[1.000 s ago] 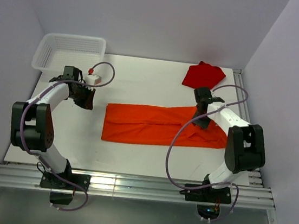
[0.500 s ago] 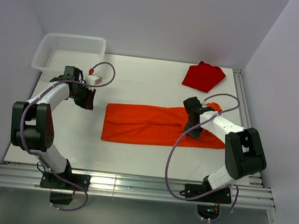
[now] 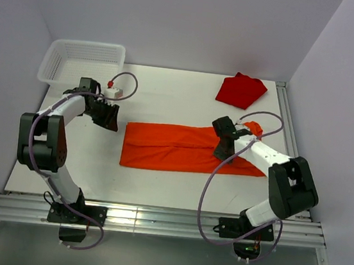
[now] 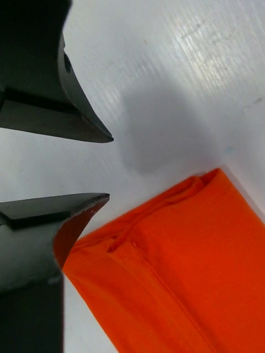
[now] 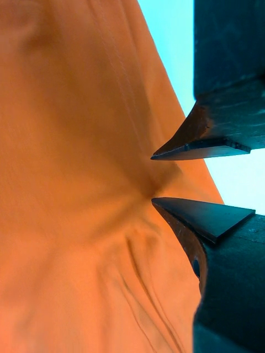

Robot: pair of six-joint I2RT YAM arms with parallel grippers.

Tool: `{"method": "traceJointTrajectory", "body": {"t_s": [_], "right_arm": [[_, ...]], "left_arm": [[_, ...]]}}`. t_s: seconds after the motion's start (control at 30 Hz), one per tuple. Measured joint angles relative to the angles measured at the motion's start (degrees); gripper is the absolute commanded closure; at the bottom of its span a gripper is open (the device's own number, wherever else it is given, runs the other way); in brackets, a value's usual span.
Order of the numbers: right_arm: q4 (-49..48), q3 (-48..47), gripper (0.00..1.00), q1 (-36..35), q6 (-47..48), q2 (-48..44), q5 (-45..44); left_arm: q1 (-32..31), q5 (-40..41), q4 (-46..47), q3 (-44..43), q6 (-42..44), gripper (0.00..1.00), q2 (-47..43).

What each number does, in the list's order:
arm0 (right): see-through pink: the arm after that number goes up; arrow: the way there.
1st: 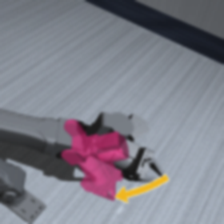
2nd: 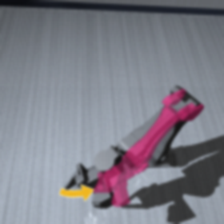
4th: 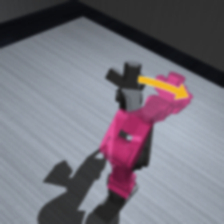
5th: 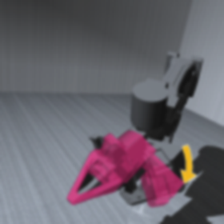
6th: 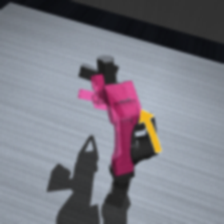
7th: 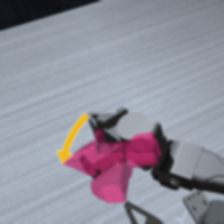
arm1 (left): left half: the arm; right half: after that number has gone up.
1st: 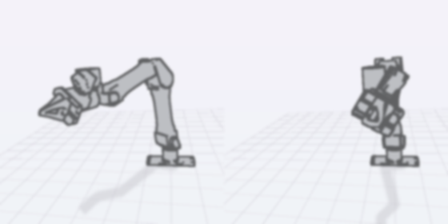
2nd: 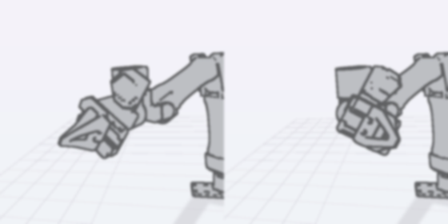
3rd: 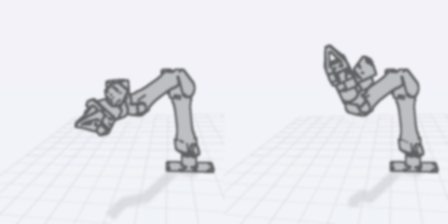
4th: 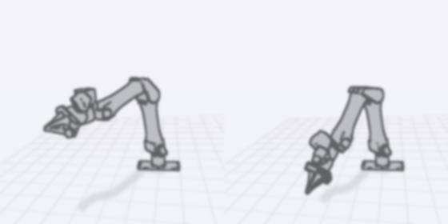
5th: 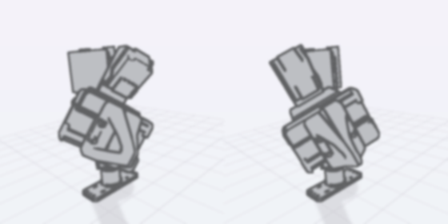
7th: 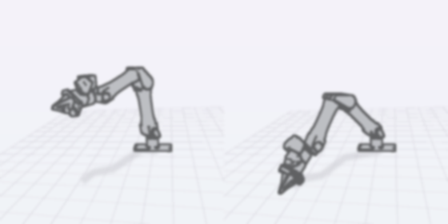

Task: Roll the t-shirts
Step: Roll the tshirt

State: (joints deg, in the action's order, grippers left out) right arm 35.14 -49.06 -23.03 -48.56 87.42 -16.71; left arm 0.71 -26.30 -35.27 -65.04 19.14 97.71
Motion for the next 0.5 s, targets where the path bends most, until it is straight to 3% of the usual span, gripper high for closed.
{"method": "traceJointTrajectory", "body": {"t_s": [0.27,0.5], "right_arm": [[-0.24,-5.53,0.56,-13.51,-7.08,-2.43,-2.32],[-2.36,-20.83,0.56,-28.0,-12.07,11.43,-2.95]], "left_arm": [[-2.73,-5.75,0.44,-5.53,-4.63,0.46,6.08],[-4.85,-7.5,1.55,-9.27,-8.76,0.47,13.38]]}}
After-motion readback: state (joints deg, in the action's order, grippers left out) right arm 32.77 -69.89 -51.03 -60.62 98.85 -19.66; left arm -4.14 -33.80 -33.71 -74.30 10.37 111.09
